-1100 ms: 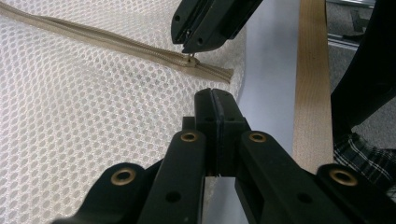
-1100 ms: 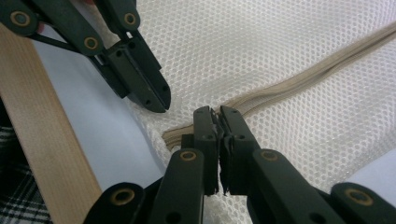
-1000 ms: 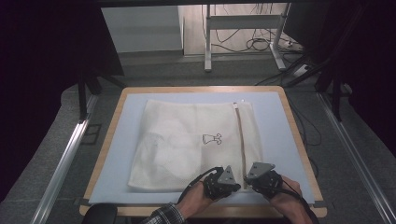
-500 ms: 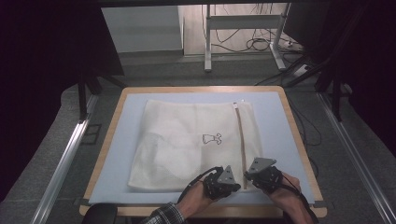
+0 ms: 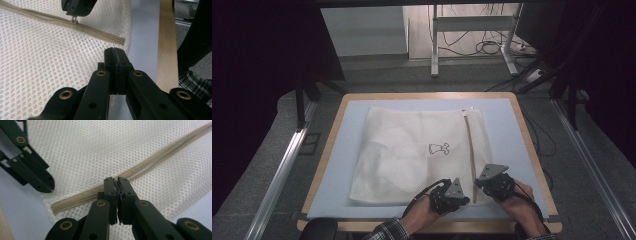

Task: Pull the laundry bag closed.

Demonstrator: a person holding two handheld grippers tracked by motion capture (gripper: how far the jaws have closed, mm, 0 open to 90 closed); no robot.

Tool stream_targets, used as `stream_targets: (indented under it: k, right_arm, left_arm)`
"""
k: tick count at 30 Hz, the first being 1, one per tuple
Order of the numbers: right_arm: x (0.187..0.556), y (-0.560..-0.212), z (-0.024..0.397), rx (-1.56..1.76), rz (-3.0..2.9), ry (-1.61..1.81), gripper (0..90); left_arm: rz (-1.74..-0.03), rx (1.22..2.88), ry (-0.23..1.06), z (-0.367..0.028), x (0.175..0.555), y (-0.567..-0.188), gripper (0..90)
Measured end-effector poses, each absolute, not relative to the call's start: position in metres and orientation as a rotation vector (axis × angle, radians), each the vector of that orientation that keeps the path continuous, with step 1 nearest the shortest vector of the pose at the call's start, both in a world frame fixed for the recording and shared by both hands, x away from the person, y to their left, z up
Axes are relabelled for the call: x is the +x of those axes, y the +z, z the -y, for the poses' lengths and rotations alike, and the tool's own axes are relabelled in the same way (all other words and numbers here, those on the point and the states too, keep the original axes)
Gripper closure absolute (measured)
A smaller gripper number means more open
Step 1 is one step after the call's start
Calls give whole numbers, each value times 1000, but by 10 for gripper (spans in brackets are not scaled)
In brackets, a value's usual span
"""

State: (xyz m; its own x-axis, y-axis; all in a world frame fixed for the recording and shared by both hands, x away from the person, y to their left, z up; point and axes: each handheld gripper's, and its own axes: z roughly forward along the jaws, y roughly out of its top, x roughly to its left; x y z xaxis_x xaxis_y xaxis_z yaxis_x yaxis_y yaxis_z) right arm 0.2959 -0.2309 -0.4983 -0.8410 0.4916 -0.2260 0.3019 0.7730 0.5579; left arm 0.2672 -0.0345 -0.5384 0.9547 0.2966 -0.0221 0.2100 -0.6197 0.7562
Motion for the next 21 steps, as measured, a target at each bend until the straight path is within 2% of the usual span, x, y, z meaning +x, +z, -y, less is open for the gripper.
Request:
stream_targets:
  k: [21]
  right_arm:
    - [313,-499,235,637,-2583,727,857]
  left_arm:
    - [-359,2254,129,35,267,-539,900]
